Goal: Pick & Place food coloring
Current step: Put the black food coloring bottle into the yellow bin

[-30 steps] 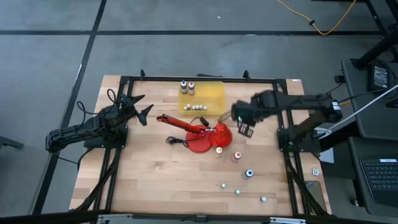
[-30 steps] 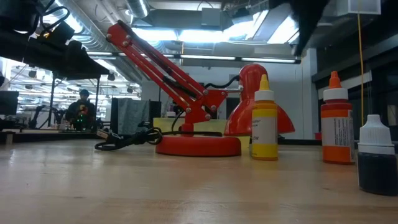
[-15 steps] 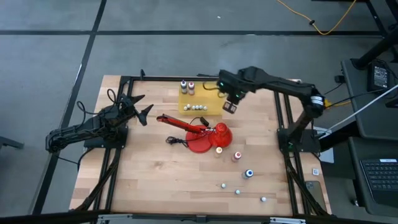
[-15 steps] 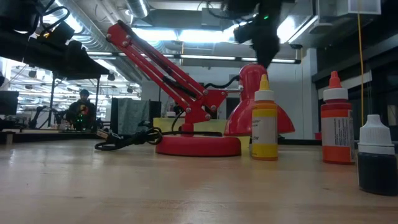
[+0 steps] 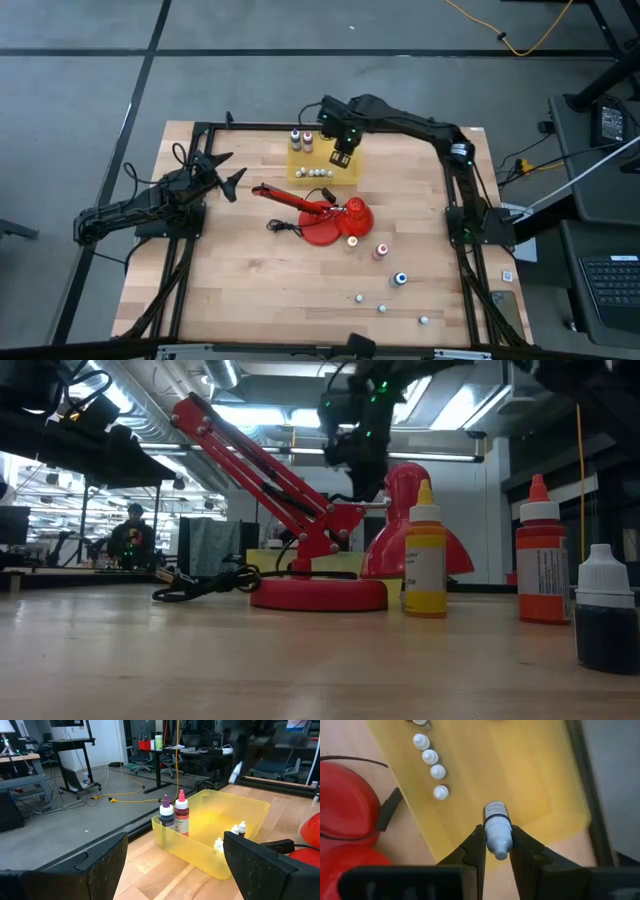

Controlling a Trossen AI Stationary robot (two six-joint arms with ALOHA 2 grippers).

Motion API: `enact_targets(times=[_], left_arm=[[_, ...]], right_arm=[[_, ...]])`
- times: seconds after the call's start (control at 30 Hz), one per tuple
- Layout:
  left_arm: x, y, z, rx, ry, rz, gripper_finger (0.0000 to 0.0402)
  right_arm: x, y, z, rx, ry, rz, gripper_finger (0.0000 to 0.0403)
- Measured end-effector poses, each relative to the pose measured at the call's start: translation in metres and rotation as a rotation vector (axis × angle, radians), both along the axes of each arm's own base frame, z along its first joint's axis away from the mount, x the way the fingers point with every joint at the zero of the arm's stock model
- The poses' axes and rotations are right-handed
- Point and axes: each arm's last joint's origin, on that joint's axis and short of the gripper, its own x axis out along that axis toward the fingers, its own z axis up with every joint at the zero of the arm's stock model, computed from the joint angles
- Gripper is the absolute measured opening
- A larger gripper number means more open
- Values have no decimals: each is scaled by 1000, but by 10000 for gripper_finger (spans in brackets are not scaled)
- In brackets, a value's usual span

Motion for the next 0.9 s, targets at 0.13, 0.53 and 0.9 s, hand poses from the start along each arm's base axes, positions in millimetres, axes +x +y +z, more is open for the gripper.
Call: enact_targets(times=[0.13,0.53,0.9], left_arm=[[0,0,0,0,0,0,319],[0,0,0,0,0,0,319],[0,0,0,0,0,0,319]], right_arm=[[10,-6,-26,46,35,4,73],[26,-13,-73,119,82,14,73],[39,-4,-101,152,113,64,73]])
